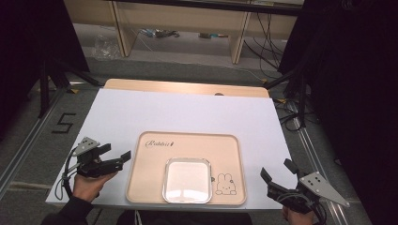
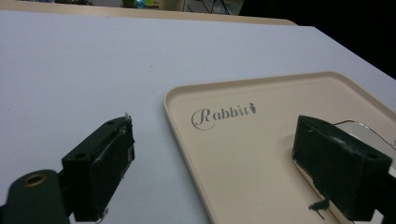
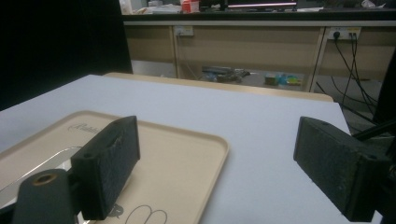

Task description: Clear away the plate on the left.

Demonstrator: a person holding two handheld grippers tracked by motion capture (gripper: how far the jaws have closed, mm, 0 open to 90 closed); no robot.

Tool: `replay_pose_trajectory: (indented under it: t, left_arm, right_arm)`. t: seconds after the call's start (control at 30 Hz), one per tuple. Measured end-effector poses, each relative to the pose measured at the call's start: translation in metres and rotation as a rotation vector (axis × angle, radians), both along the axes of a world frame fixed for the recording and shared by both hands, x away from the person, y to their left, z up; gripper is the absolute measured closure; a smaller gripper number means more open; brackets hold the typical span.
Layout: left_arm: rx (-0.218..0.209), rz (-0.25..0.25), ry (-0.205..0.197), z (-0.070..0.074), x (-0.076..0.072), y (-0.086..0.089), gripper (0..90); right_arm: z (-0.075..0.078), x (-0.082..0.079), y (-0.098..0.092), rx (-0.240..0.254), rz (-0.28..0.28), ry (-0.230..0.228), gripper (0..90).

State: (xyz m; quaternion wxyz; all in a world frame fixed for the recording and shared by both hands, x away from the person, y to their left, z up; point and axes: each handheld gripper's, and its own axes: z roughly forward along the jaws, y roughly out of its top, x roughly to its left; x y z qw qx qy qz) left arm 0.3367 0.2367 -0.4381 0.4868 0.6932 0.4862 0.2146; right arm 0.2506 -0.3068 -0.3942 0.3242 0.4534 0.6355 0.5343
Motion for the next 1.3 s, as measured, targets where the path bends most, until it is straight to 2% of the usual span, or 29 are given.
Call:
replay_pose_trajectory:
  t: [0.03,0.07,0.1,0.13,0.2,0.23,0.27,0.3,0.33,0.37,0.4,0.43,0.53,0.67,0.7,0.73,0.8,0.87,0.9,0.93,1.0,1.1,1.2,1.23,1.27,1.3]
  left_arm:
    - [0.0,0.0,0.0,0.0,0.0,0.0,12.2]
    - [0.029,-0.028,-0.023,0.0,0.001,0.002,12.2]
    - [0.029,-0.028,-0.023,0.0,0.001,0.002,12.2]
    - [0.007,0.001,0.0,0.0,-0.003,-0.001,12.2]
    - [0.032,-0.014,-0.025,0.0,-0.002,0.0,12.3]
    - [0.032,-0.014,-0.025,0.0,-0.002,0.0,12.3]
    - [0.038,-0.014,-0.033,0.001,-0.003,0.001,12.3]
    - [0.015,-0.013,-0.038,0.0,-0.004,-0.001,12.3]
    - [0.015,-0.013,-0.038,0.0,-0.004,-0.001,12.3]
    - [0.04,-0.031,-0.058,0.002,-0.004,0.001,12.3]
    - [0.034,-0.03,-0.063,0.002,-0.005,0.0,12.3]
    - [0.022,-0.024,-0.062,0.003,-0.009,-0.002,12.3]
    - [0.02,-0.034,-0.074,0.003,-0.011,-0.003,12.3]
    - [0.028,-0.023,-0.077,0.005,-0.017,-0.004,12.7]
    - [0.05,-0.024,-0.084,0.005,-0.017,-0.003,12.7]
    - [0.022,-0.001,-0.06,0.005,-0.02,-0.006,13.1]
    - [0.036,-0.022,-0.081,0.006,-0.021,-0.006,13.1]
    - [0.038,-0.018,-0.081,0.006,-0.022,-0.006,13.1]
    - [0.051,-0.03,-0.103,0.008,-0.023,-0.005,13.1]
    - [0.051,-0.03,-0.103,0.008,-0.023,-0.005,13.1]
    - [0.026,-0.007,-0.099,0.009,-0.028,-0.007,13.1]
    - [0.012,-0.012,-0.123,0.011,-0.035,-0.008,13.1]
    - [0.009,-0.012,-0.132,0.012,-0.038,-0.008,13.1]
    - [0.026,-0.019,-0.145,0.012,-0.038,-0.006,13.1]
    - [0.01,-0.013,-0.138,0.012,-0.04,-0.007,13.1]
    - [-0.006,-0.004,-0.131,0.012,-0.042,-0.008,13.1]
  right_arm:
    - [0.0,0.0,0.0,0.0,0.0,0.0,15.1]
    - [0.0,0.0,0.0,-0.001,0.001,-0.001,15.1]
    - [0.0,0.0,0.0,-0.001,0.001,-0.001,15.1]
    - [0.0,0.0,-0.001,-0.015,0.005,-0.01,15.1]
    - [0.0,0.001,-0.001,-0.011,0.005,-0.007,15.1]
    - [0.001,0.0,-0.002,-0.028,0.002,0.007,15.1]
    - [0.0,0.0,-0.001,-0.019,0.003,0.002,15.1]
    - [0.0,0.0,-0.001,-0.018,0.004,-0.003,15.1]
    - [0.0,0.001,-0.001,-0.009,0.005,-0.008,15.1]
    - [0.001,0.0,-0.002,-0.027,0.002,0.006,15.1]
    - [0.001,0.0,-0.002,-0.027,0.002,0.006,15.1]
    - [0.0,0.001,-0.001,-0.011,0.004,-0.008,15.1]
    - [0.001,0.0,-0.001,-0.028,0.001,0.004,15.1]
    - [0.001,0.0,-0.001,-0.03,0.001,0.008,15.1]
    - [0.001,0.0,-0.001,-0.03,0.001,0.008,15.1]
    - [0.001,0.0,-0.001,-0.032,-0.005,0.011,15.1]
    - [0.001,0.0,-0.001,-0.028,-0.001,0.01,15.1]
    - [0.001,0.0,-0.001,-0.03,0.0,0.008,15.1]
    - [0.001,0.0,-0.001,-0.022,0.005,0.003,15.1]
    - [0.001,0.0,-0.001,-0.022,0.005,0.003,15.1]
    - [0.0,0.001,-0.001,-0.009,0.006,-0.007,15.1]
    - [0.001,0.0,-0.001,-0.03,-0.005,0.009,15.1]
    - [0.001,0.0,-0.001,-0.029,0.0,0.009,15.1]
    - [0.001,0.0,-0.001,-0.029,-0.001,0.009,15.1]
    - [0.001,0.0,-0.001,-0.028,-0.002,0.009,15.1]
    - [0.0,0.0,0.0,-0.005,0.001,0.012,15.1]
